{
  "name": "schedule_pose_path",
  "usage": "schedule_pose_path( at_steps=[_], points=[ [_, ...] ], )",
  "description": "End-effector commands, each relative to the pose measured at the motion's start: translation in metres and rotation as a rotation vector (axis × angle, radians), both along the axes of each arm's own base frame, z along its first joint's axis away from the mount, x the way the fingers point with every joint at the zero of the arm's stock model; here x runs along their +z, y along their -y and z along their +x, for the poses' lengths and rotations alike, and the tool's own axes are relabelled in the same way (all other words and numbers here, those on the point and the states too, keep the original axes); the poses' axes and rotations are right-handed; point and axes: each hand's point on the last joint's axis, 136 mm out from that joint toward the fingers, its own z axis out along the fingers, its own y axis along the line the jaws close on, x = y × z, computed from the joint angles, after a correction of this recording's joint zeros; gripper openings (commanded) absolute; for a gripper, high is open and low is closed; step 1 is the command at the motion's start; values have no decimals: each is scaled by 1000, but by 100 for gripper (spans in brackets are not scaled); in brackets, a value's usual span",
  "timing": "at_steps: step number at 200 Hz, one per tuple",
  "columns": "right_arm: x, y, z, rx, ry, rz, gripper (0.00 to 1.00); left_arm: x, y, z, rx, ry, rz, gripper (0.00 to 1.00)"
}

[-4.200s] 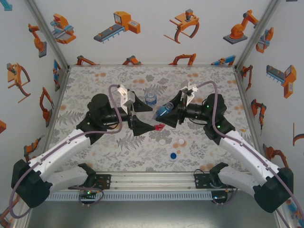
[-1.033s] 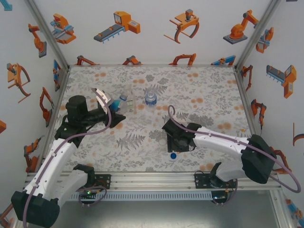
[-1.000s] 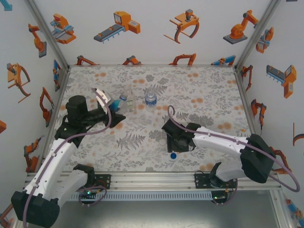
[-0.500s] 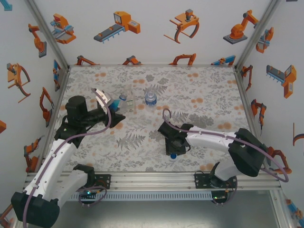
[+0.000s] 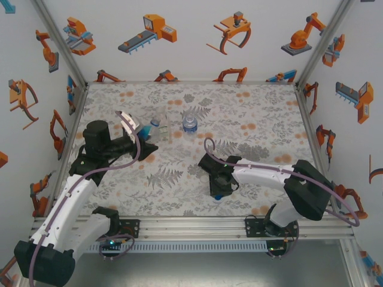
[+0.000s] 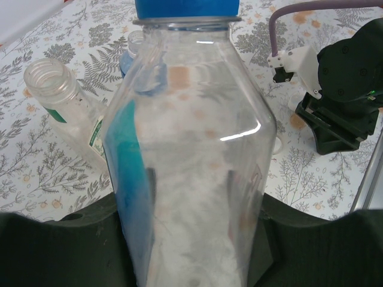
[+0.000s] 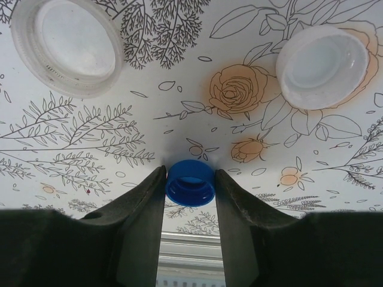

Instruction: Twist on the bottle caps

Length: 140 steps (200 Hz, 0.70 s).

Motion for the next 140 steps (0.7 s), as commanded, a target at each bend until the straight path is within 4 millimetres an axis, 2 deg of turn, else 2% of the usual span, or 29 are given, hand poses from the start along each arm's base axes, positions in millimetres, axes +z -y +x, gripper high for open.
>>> schedule_pose_path(
  at_steps=[1,24,66,101,140],
  points=[
    [-1,5,-3,-15,-6,-20,35,3,1,0,-6,7,-15,0],
    [5,6,-1,-7,16,-15,33,2,1,0,-5,2,-13,0],
    [34,11,18,28,62,2,27,-2,1,-1,-7,-14,-7,0],
    [59,15,54,30,113,39,26,-2,-2,-3,2,-21,6,0],
    [64,15,99,42,93,68,26,2,-7,-16,9,-56,30,0]
  ],
)
